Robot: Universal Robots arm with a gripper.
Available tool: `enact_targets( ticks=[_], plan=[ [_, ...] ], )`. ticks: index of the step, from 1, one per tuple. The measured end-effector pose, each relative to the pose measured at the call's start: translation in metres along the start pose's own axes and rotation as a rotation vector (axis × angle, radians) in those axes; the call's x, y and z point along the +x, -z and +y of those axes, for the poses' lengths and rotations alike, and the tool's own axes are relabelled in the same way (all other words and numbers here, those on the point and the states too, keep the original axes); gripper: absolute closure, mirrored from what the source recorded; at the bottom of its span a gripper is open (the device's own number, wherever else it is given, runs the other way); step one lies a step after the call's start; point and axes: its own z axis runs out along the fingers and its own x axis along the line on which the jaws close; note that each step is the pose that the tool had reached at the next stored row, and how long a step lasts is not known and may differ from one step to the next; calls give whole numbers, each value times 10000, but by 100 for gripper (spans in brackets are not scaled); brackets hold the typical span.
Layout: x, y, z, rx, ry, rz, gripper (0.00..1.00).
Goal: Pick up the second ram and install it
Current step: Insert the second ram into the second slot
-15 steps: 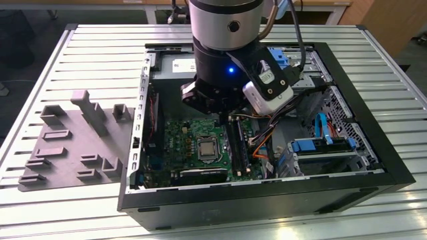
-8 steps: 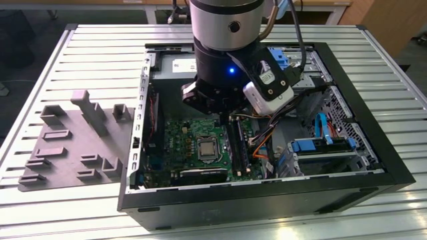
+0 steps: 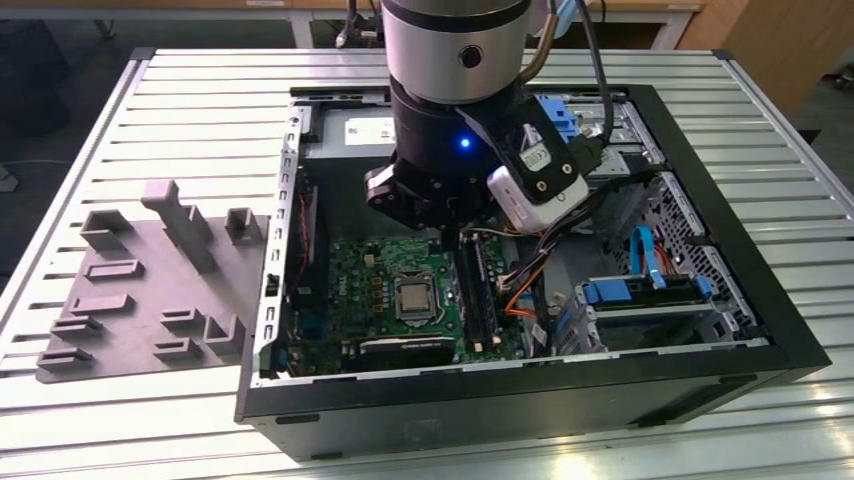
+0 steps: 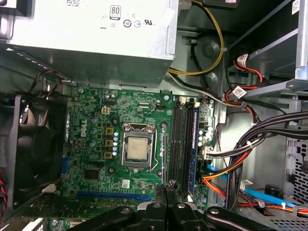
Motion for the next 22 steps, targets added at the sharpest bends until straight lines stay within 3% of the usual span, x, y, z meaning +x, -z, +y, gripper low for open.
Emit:
enact_targets(
  ticks=[22],
  plan=[
    [-8,-43,-1,15,-223,-5,88]
  ],
)
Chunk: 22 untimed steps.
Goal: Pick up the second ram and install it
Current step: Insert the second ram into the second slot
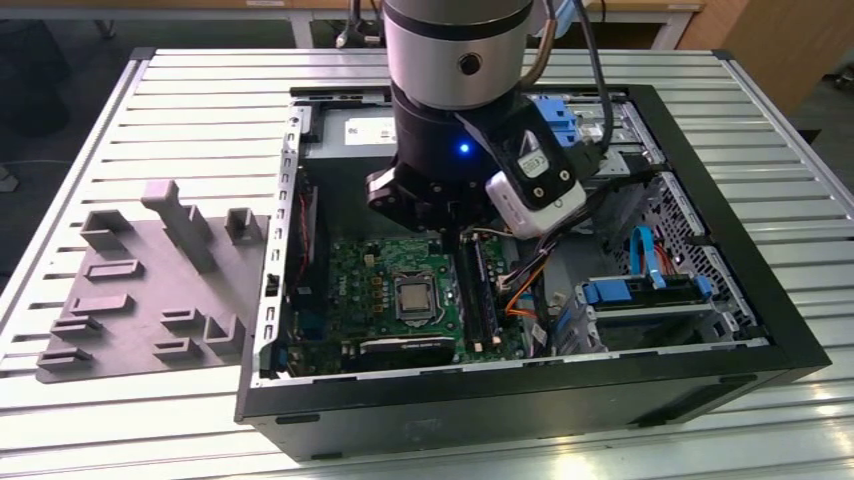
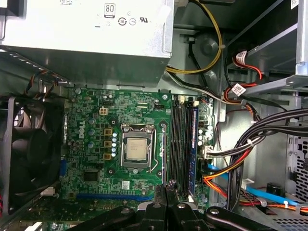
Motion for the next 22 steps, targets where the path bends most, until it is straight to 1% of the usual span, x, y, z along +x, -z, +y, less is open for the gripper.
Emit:
enact_targets(
  ticks=[8,22],
  plan=[
    [-23,-22,-1,13,-180,-4,88],
    [-23,-66,7,-21,-188,-5,88]
  ],
)
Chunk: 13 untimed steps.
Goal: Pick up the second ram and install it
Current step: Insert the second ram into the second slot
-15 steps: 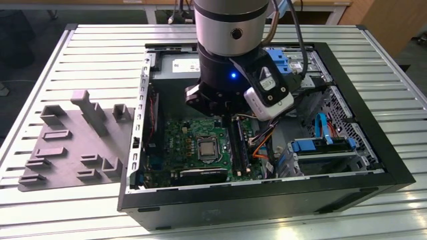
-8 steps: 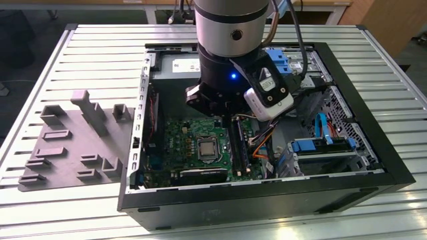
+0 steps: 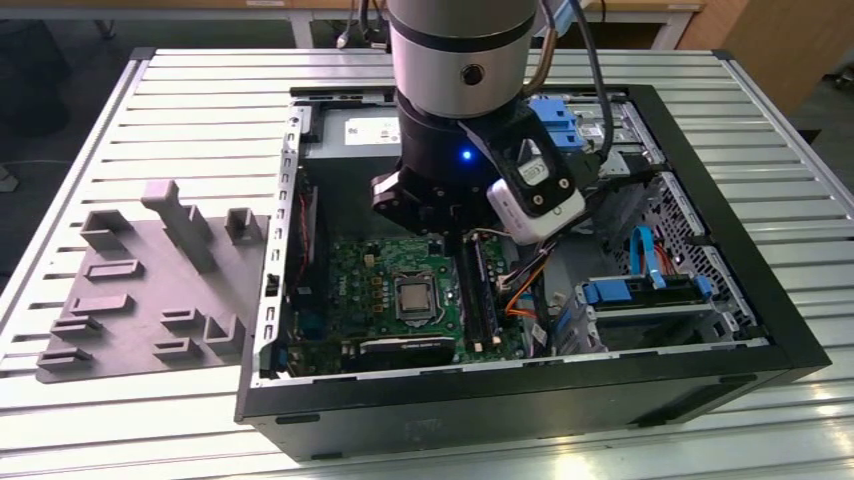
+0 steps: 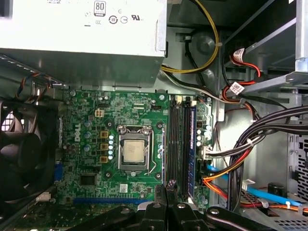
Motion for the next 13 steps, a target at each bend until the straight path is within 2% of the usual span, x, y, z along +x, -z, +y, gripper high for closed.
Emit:
enact_targets(
  ticks=[13],
  plan=[
    [3,-45,0,-35,-3,0,88]
  ],
)
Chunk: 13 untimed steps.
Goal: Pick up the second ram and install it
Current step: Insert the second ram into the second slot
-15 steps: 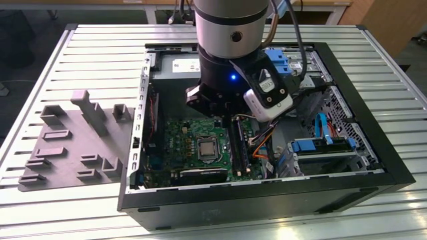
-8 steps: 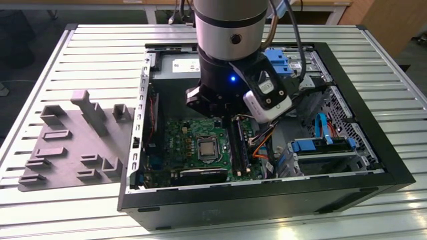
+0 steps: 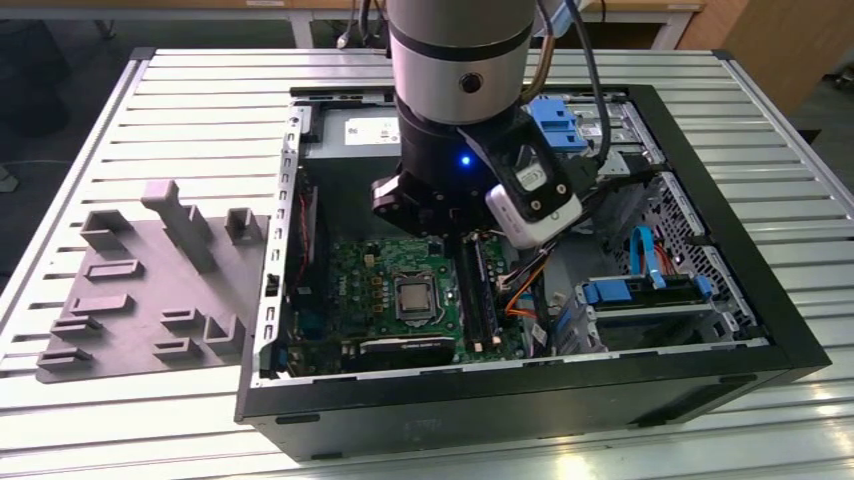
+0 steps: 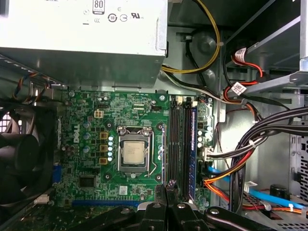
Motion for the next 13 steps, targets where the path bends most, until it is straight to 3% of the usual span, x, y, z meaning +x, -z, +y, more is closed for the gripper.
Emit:
enact_targets(
  ticks=[13],
  plan=[
    [2,-36,-1,-17,-6,0,88]
  ],
)
